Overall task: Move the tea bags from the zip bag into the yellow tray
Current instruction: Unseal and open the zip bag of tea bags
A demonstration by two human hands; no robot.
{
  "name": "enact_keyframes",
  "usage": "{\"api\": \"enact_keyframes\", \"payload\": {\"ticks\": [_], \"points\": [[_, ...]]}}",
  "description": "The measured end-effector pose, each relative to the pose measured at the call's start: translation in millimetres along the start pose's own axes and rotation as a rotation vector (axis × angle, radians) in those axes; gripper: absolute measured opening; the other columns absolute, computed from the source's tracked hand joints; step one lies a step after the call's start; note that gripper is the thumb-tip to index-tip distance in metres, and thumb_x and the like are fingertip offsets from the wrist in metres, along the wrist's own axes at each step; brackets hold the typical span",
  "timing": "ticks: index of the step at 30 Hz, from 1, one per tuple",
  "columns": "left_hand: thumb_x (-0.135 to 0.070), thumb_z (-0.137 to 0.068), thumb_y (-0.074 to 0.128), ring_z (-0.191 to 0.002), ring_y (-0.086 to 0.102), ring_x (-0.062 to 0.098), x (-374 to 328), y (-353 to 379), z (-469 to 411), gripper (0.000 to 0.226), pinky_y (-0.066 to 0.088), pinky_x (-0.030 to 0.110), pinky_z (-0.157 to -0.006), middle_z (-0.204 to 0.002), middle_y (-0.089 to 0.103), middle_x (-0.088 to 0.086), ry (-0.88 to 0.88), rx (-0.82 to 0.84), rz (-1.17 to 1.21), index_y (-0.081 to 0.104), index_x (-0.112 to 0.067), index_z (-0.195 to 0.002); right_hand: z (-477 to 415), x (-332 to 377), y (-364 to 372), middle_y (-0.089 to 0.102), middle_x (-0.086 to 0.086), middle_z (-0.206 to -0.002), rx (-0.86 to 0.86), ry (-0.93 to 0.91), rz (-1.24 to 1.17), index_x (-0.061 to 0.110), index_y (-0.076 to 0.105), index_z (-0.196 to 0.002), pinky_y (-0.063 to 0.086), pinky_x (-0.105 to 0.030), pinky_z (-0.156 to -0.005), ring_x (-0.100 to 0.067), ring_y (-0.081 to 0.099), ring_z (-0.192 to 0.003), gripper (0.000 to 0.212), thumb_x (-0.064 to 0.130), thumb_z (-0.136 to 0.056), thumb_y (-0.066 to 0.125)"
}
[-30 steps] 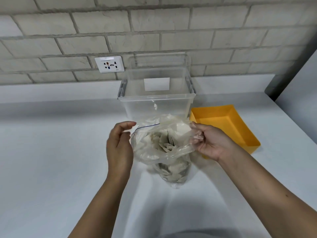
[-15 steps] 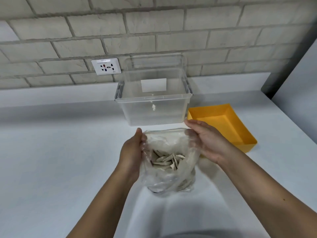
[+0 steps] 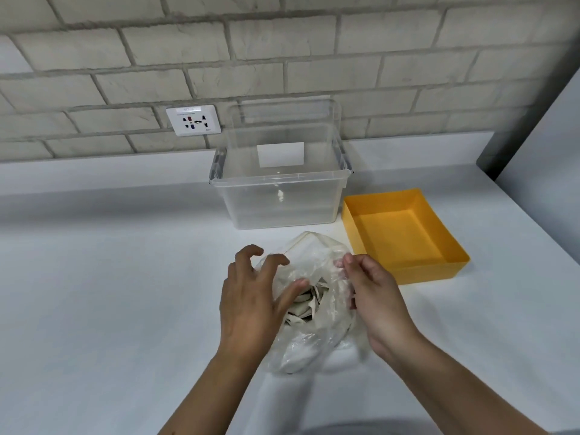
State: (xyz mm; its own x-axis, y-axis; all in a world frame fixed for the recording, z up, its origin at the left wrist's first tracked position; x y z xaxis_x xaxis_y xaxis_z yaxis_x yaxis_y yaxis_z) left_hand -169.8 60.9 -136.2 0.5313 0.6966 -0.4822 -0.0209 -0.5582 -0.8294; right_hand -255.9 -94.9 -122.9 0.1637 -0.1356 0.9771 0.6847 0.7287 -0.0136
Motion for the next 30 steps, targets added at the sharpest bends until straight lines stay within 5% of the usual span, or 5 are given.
{"api": "enact_keyframes", "payload": {"ticks": [6, 13, 17, 24, 30], "points": [[-0.055, -0.090, 0.057, -0.078, 0.058, 0.014, 6.9, -3.2, -4.8, 0.029, 0.040, 0.027, -0.056, -0.085, 0.062, -0.012, -0.013, -0.018, -0.068, 0.068, -0.031, -0.078, -6.9, 2.8, -5.8, 0.068, 0.002, -0.078, 0.125, 0.263, -0.231, 0.017, 0.071, -0.087, 0.046, -0.027, -0.067, -0.014, 0.061, -0.071, 0.023, 0.035, -0.095, 0.058], [-0.040, -0.099, 0.056, -0.074, 0.062, 0.017, -11.1, -15.2, -14.8, 0.030, 0.057, 0.031, -0.069, -0.076, 0.068, -0.001, -0.765, 0.380, 1.203, 0.069, -0.016, -0.088, -25.3, 10.9, 4.3, 0.056, 0.004, -0.054, 0.125, 0.445, -0.433, 0.016, 0.055, -0.070, 0.046, -0.023, -0.056, -0.008, 0.053, -0.047, 0.035, 0.026, -0.102, 0.046], [-0.033, -0.102, 0.051, -0.051, 0.062, 0.009, -29.5, -23.4, -34.1, 0.031, 0.050, 0.024, -0.062, -0.055, 0.064, -0.005, -0.954, 0.333, 1.517, 0.064, -0.015, -0.081, -50.3, 32.0, 17.5, 0.053, -0.002, -0.062, 0.188, 0.438, -0.471, 0.014, 0.054, -0.074, 0.048, -0.027, -0.049, -0.014, 0.050, -0.050, 0.033, 0.027, -0.103, 0.045], [-0.030, -0.107, 0.038, -0.041, 0.064, 0.013, -22.1, -27.9, -41.6, 0.036, 0.048, 0.019, -0.038, -0.054, 0.067, 0.006, -0.949, 0.308, 1.676, 0.060, -0.005, -0.094, -77.3, 35.2, 5.0, 0.063, -0.011, -0.100, 0.239, 0.338, -0.247, 0.010, 0.067, -0.105, 0.055, -0.031, -0.059, -0.023, 0.065, -0.076, 0.026, 0.032, -0.093, 0.062], [-0.039, -0.095, 0.058, -0.076, 0.073, 0.024, 21.7, -28.6, -35.1, 0.035, 0.062, 0.033, -0.072, -0.093, 0.075, 0.011, -0.846, 0.479, 1.416, 0.071, -0.008, -0.102, -87.3, 36.7, -16.0, 0.073, -0.005, -0.093, 0.361, 0.255, -0.032, 0.015, 0.074, -0.092, 0.056, -0.030, -0.077, -0.016, 0.069, -0.079, 0.017, 0.027, -0.093, 0.063]]}}
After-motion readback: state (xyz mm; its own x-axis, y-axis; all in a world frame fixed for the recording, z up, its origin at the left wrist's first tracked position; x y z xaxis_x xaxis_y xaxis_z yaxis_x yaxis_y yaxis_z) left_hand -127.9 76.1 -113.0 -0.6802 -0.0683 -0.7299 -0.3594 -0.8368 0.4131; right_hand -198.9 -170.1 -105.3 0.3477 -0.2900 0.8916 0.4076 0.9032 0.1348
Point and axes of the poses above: each hand's wrist, its own z-axis away from the middle knuckle, its own y-axis out of the palm, x = y × z, the point moved 1 cm from there along -z, towards the middle knuckle
